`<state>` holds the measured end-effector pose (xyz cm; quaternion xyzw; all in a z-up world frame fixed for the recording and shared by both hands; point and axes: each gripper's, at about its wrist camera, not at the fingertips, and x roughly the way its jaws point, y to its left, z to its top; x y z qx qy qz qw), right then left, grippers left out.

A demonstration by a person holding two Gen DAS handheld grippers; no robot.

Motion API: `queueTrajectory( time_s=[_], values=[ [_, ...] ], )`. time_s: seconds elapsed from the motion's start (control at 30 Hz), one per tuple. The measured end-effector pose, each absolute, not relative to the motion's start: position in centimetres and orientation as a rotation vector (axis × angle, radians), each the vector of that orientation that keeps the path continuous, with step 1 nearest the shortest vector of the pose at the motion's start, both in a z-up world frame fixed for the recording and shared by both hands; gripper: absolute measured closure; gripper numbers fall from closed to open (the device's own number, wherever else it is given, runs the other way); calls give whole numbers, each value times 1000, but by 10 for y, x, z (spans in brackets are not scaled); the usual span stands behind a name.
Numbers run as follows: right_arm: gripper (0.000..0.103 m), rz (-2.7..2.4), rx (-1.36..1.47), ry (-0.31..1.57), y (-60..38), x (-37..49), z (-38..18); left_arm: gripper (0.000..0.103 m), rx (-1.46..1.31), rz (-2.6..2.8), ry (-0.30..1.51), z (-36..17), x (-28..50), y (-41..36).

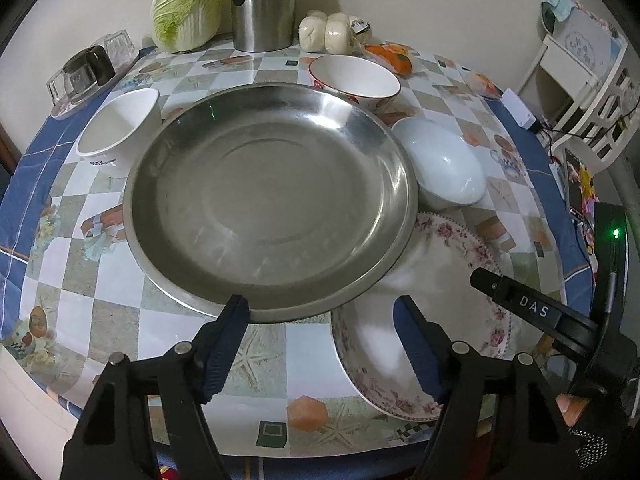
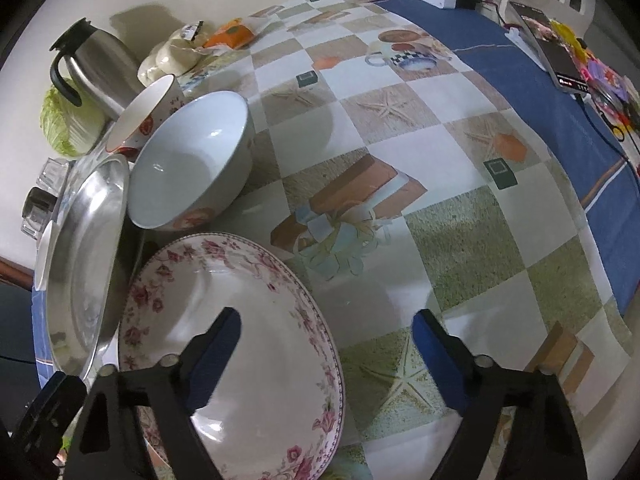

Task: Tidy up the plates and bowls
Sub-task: 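Move both grippers to the rim of the pink-floral plate, then close both grippers on the floral plate rim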

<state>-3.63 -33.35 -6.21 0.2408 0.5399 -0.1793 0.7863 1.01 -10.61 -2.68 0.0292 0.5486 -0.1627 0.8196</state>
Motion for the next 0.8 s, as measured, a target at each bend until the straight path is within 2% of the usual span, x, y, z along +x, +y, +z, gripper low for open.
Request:
queueTrajectory(
  time_s=[0.23, 0.43, 0.53, 0.6, 0.67, 0.8],
  values=[
    [26, -371, 528, 1189, -331, -35, -68, 27, 68, -372, 1190, -30, 2, -110],
    [28, -372, 520, 1200, -328, -34, -69, 27, 47, -409, 1256, -41, 1, -114],
    [37, -380, 505, 1202, -329, -32, -70, 27, 28, -410, 1288, -49, 4, -114],
    [50, -380, 505, 1199, -330, -32, -69, 28, 25, -403, 1311, -56, 6, -114],
    [61, -381, 512, 1193, -332, -33, -68, 42, 19, -402, 1329, -62, 8, -115],
    [72, -344, 563, 1174, -338, -36, -69, 54, -4, -401, 1355, -72, 13, -117]
  ],
)
